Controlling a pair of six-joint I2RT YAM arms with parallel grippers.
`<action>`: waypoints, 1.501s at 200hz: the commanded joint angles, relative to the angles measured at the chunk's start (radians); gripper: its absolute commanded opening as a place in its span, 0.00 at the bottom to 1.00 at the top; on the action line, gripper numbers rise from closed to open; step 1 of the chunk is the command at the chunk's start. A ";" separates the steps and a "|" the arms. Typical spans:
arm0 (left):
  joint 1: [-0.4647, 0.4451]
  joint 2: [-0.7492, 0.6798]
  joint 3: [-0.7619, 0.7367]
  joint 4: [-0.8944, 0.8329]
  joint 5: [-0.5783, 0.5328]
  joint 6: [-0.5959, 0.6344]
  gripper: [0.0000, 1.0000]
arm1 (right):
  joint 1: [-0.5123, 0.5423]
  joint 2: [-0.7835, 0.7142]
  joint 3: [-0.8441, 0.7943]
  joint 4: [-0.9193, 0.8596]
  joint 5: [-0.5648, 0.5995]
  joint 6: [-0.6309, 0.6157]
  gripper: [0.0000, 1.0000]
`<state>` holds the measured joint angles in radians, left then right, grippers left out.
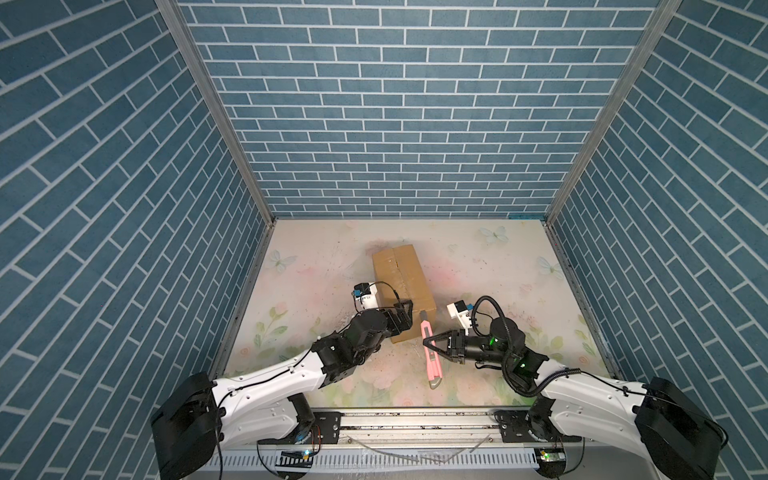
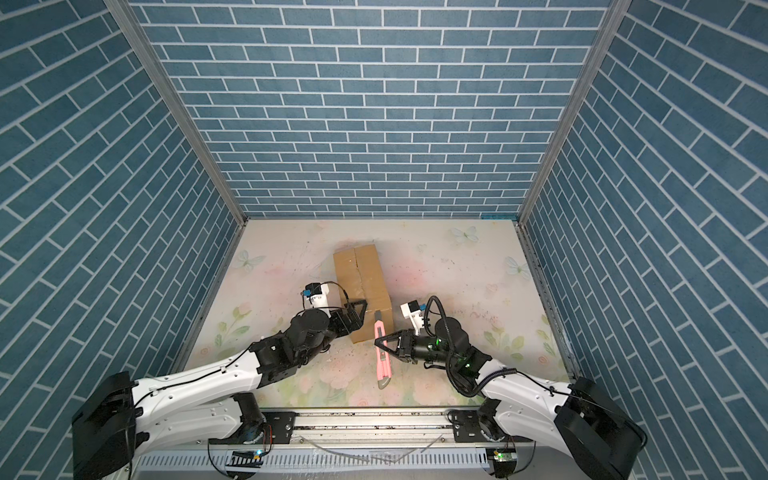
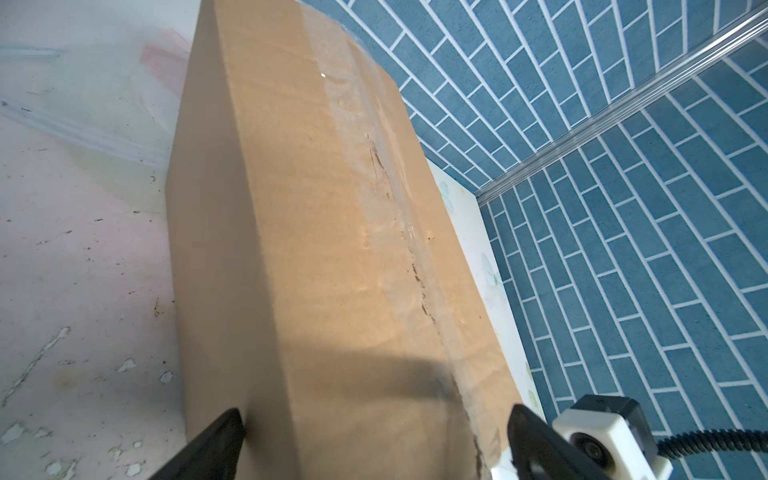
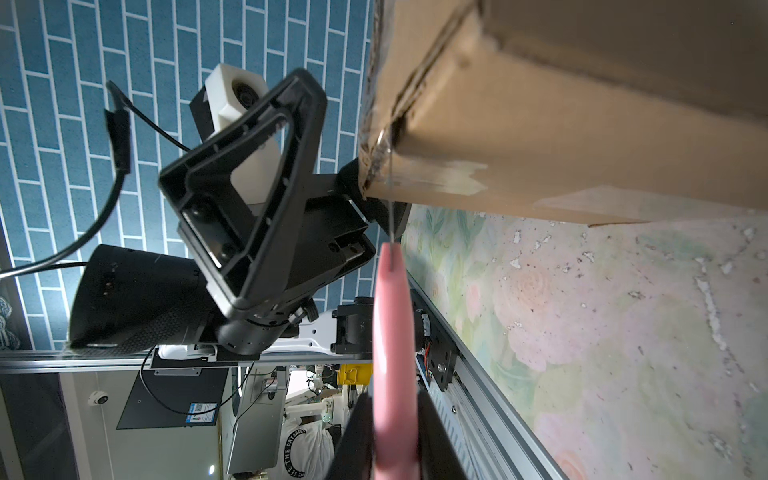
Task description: Unpack the express box
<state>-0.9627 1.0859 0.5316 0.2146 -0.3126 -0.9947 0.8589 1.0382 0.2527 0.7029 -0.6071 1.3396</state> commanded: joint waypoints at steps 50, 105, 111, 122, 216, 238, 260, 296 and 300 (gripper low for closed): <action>-0.014 0.028 0.018 0.071 0.005 0.011 1.00 | 0.015 0.030 0.073 0.109 -0.028 0.028 0.00; -0.017 0.035 0.021 0.082 0.007 0.011 1.00 | 0.018 0.041 0.082 0.122 -0.034 0.029 0.00; -0.017 0.037 0.021 0.083 0.009 0.011 1.00 | 0.019 0.042 0.082 0.126 -0.034 0.030 0.00; -0.019 0.039 0.022 0.082 0.008 0.010 1.00 | 0.019 0.043 0.081 0.130 -0.033 0.032 0.00; -0.020 0.052 0.055 0.089 -0.017 0.047 1.00 | 0.025 0.045 0.069 0.139 -0.036 0.046 0.00; -0.019 0.052 0.071 0.092 -0.022 0.061 1.00 | 0.028 0.049 0.068 0.133 -0.036 0.044 0.00; -0.021 0.049 0.080 0.094 -0.017 0.069 1.00 | 0.029 0.052 0.066 0.130 -0.032 0.039 0.00; -0.021 0.059 0.062 0.114 -0.007 0.053 1.00 | 0.026 0.054 0.069 0.146 -0.029 0.036 0.00; -0.020 0.059 0.060 0.116 -0.006 0.051 1.00 | 0.027 0.054 0.068 0.149 -0.029 0.036 0.00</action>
<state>-0.9722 1.1358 0.5793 0.2756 -0.3401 -0.9459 0.8753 1.0885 0.2703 0.7887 -0.6174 1.3579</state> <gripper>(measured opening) 0.996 0.174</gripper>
